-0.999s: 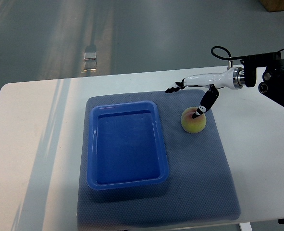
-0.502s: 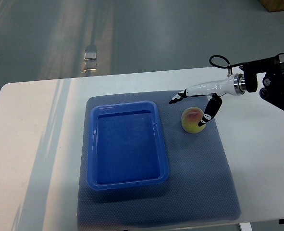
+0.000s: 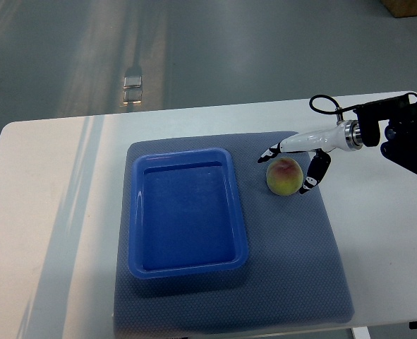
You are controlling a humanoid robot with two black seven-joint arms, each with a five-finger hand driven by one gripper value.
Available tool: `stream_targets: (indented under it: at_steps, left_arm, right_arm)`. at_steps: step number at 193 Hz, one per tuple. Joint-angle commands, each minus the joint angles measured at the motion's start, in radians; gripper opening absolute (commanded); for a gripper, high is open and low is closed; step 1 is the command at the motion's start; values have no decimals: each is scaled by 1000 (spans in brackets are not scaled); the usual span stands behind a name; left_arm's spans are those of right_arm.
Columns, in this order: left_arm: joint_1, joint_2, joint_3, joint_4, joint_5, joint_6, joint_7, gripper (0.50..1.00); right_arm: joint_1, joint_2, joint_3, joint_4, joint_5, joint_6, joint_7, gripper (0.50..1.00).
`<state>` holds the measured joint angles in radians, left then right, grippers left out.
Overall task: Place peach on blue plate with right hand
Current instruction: 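Close the right hand fingers around the peach, then lift the peach with the right hand and carry it over the blue tray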
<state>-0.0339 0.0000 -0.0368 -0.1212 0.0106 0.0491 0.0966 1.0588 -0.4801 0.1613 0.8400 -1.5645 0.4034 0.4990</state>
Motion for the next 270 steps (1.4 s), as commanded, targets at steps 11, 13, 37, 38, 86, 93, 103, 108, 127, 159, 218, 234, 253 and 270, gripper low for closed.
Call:
stream_targets:
  at_steps: [11, 13, 37, 38, 86, 93, 103, 108, 127, 159, 218, 234, 253, 270]
  left_arm:
    - [0, 0, 0, 0, 0, 0, 0, 1000]
    - [0, 0, 0, 0, 0, 0, 0, 1000]
    - [0, 0, 0, 0, 0, 0, 0, 1000]
    - [-1, 0, 0, 0, 0, 0, 0, 1000]
    - [-1, 0, 0, 0, 0, 0, 0, 1000]
    - [-1, 0, 0, 0, 0, 0, 0, 1000]
    - [-1, 0, 0, 0, 0, 0, 0, 1000]
    - [0, 0, 0, 0, 0, 0, 0, 1000]
    - [-1, 0, 0, 0, 0, 0, 0, 1000]
    - [-1, 0, 0, 0, 0, 0, 0, 1000]
    - [-1, 0, 0, 0, 0, 0, 0, 1000]
    - [-1, 0, 0, 2, -1, 0, 0, 1000]
    - [-1, 0, 0, 2, -1, 0, 0, 1000]
    - [0, 0, 0, 2, -1, 0, 0, 1000]
  right_arm:
    - [-8, 0, 0, -9, 0, -12, -5, 881]
    - [-8, 0, 0, -9, 0, -12, -5, 881]
    - [-7, 20, -20, -21, -8, -26, -5, 801]
    - [-7, 21, -20, -22, -8, -28, -5, 797]
    - [-2, 29, -17, -29, -9, -35, -5, 697]
    - [4, 29, -12, -29, -8, -38, -5, 688]
    - [13, 29, -11, -29, -6, -44, -5, 682]
    - [23, 34, -8, -30, -3, -44, -4, 680]
    - [53, 48, -2, -35, 9, -44, -4, 680]
    - [86, 78, 3, -44, 11, -44, 0, 678]
    - [113, 279, 3, -110, 127, -100, -5, 678]
    - [115, 348, 3, -151, 135, -120, -5, 684]
    - [116, 400, 3, -190, 135, -123, -4, 697]
    - [116, 468, 0, -226, 135, -123, -5, 717]
